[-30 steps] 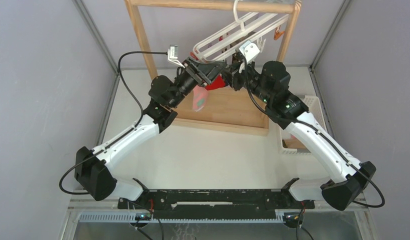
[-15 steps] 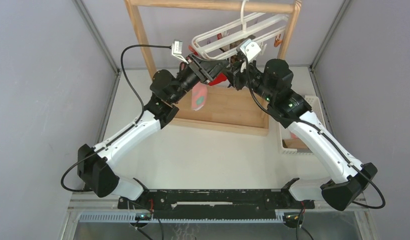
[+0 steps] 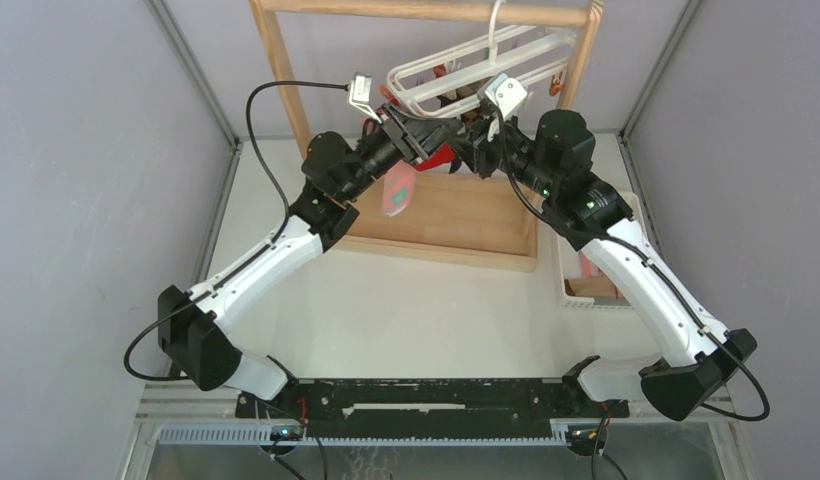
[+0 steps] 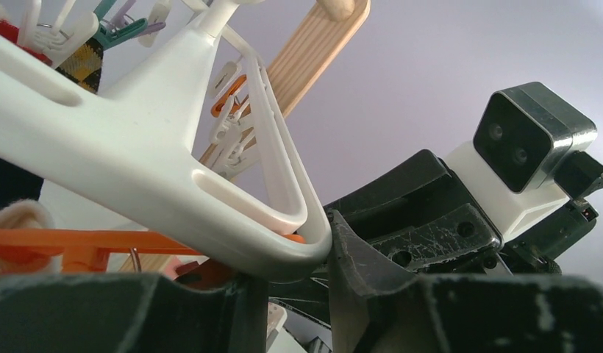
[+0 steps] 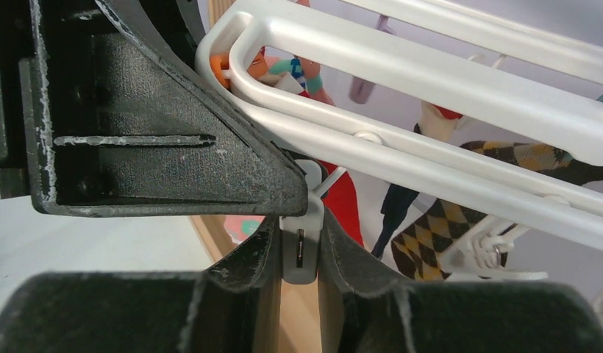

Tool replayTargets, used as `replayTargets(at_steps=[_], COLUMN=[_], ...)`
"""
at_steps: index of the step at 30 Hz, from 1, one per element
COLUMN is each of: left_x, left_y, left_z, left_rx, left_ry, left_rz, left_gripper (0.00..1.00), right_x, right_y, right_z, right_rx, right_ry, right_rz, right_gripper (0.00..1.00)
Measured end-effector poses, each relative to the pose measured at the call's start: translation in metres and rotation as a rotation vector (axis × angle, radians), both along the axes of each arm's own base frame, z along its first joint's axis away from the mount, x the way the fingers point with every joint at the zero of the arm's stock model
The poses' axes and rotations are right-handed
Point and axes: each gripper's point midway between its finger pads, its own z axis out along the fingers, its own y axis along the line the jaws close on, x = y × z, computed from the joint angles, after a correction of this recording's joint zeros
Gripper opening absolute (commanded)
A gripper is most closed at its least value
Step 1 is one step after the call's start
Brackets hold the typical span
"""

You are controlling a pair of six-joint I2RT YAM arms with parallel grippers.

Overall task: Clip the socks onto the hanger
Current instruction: Open the clamp at the hanger.

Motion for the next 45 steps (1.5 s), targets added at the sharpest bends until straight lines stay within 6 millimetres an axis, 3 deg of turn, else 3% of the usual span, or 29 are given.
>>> replayTargets(at_steps=[2, 9, 10, 14, 17, 19, 23, 31, 32, 36, 38, 41, 45], left_x=[0.000, -0.001, -0.001, 0.000, 0.001, 0.001, 0.002, 0.002, 0.002, 0.003, 0.004, 0.008, 0.011], left_y=[0.000, -0.001, -0.001, 0.000, 0.000, 0.001, 0.004, 0.005, 0.005, 0.005, 0.006, 0.009, 0.011], left_z=[0.000, -0.005, -0.005, -0.006, -0.006, -0.002, 0.007, 0.007, 0.007, 0.007, 0.006, 0.004, 0.004], left_rx=[0.002, 0.044, 0.052, 0.080, 0.094, 0.097, 0.110, 0.120, 0.121, 0.122, 0.124, 0.126, 0.122], left_ry=[-0.003, -0.028, -0.032, -0.035, -0.049, -0.069, -0.122, -0.132, -0.131, -0.130, -0.126, -0.115, -0.109], left_rz=[0.000, 0.004, 0.008, 0.016, 0.021, 0.026, 0.051, 0.058, 0.058, 0.059, 0.063, 0.077, 0.095], left_gripper=[0.46, 0.64, 0.62, 0.38, 0.13, 0.01, 0.00, 0.00, 0.00, 0.00, 0.00, 0.00, 0.00], right_x=[0.000, 0.000, 0.001, 0.001, -0.001, -0.001, 0.000, 0.000, 0.001, 0.002, 0.002, -0.004, -0.019], right_y=[0.000, 0.005, 0.006, 0.006, 0.006, 0.005, 0.004, 0.004, 0.004, 0.004, 0.004, 0.003, -0.008], right_z=[0.000, -0.004, -0.005, -0.005, -0.002, 0.000, 0.010, 0.009, 0.009, 0.008, 0.007, 0.000, -0.016], right_rx=[-0.008, -0.029, -0.031, -0.033, -0.033, -0.032, -0.024, -0.029, -0.029, -0.027, -0.024, -0.028, -0.038], right_ry=[0.006, 0.020, 0.022, 0.020, 0.019, 0.016, -0.015, -0.018, -0.018, -0.023, -0.028, -0.020, 0.011], right_rz=[0.004, 0.033, 0.035, 0.043, 0.049, 0.047, 0.046, 0.044, 0.043, 0.039, 0.037, 0.041, 0.038], right_gripper=[0.00, 0.00, 0.00, 0.00, 0.00, 0.00, 0.00, 0.00, 0.01, 0.35, 0.46, 0.55, 0.60])
